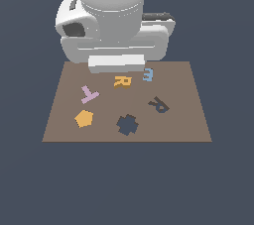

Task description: Insert a designated object into the corresponding slot on a board.

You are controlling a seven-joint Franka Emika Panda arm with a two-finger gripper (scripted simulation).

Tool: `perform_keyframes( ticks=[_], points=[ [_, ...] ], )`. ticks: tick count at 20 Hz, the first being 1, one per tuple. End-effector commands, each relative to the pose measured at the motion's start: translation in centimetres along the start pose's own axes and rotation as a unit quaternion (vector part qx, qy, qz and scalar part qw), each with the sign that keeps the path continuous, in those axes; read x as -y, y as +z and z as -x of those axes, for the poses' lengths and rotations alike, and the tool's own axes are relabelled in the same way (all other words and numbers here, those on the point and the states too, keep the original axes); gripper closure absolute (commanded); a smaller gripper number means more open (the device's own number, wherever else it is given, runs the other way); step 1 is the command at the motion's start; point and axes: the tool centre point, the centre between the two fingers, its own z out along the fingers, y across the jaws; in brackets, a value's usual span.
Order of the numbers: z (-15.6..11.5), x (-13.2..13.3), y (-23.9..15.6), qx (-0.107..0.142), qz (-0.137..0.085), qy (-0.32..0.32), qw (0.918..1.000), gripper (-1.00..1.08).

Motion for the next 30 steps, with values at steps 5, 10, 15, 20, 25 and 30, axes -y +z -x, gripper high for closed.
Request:
perform_keyframes(
  ticks=[5,10,15,20,25,30],
  points=[
    [0.2,0.3,1.0,-0.001,0.000,-0.068,0.9977,-0.92],
    [0.4,0.6,2.0,-0.002,0.001,-0.142,0.9899,-0.92],
    [0.8,0.9,3.3,-0.004,0.001,-0.232,0.9726,-0.92],
    [1.2,1.1,4.7,-0.006,0.002,-0.329,0.9444,-0.92],
    [1.7,1.3,6.1,-0.008,0.002,-0.422,0.9065,-0.92],
    [2.1,1.3,7.4,-0.009,0.003,-0.505,0.8630,-0.92]
  ],
)
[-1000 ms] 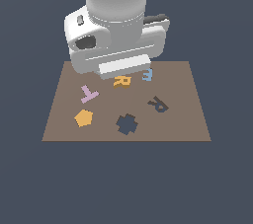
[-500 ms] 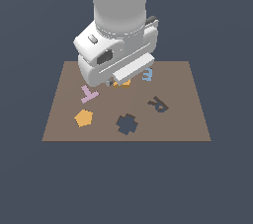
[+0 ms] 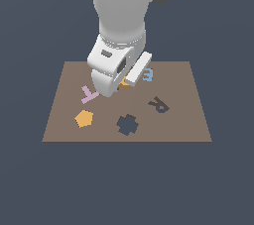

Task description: Insert a designated object into the corresponding slot on a board.

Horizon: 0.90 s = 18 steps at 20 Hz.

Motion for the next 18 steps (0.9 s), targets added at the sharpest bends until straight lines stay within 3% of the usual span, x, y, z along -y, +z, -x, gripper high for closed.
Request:
perform_keyframes(
  ticks=[1,10,18],
  points=[
    [0.1,0.2,0.6,-0.001,0.000,-0.045,0.9990,-0.92],
    [0.5,0.6,2.3,-0.003,0.001,-0.161,0.9869,-0.92],
    [0.8,0.7,3.0,-0.003,0.002,-0.214,0.9767,-0.92]
  ],
)
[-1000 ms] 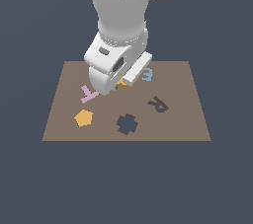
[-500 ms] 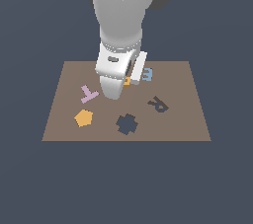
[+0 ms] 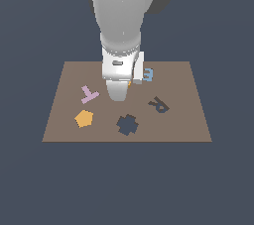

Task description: Insert a designated object into the corresponding slot on a board.

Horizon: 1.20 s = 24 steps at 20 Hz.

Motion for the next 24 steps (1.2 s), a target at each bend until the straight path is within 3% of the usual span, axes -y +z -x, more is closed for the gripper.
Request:
perform_keyframes(
  ticks=[1,17,18,24],
  points=[
    [0.0,0.0,0.2,0.000,0.000,-0.012,0.9999,-0.92],
    [0.1,0.1,2.3,0.000,0.000,-0.018,0.9998,-0.92],
    [0.1,0.1,2.3,0.000,0.000,-0.018,0.9998,1.08],
    [0.1,0.1,2.3,0.000,0.000,-0.018,0.9998,1.08]
  ],
)
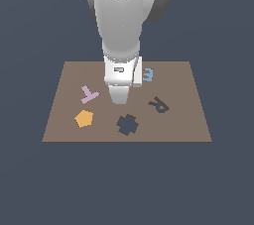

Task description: Insert a designated object into the corresponding slot on a board.

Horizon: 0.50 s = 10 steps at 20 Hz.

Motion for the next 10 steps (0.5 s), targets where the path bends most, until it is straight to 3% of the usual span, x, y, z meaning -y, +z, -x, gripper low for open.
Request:
perform_keyframes(
  ticks=[1,10],
  points=[
    [0.02,0.00,0.04,0.000,0.000,0.000,1.0000,1.08],
    [-0.01,-0.01,-0.30,0.000,0.000,0.000,1.0000,1.08]
  ],
)
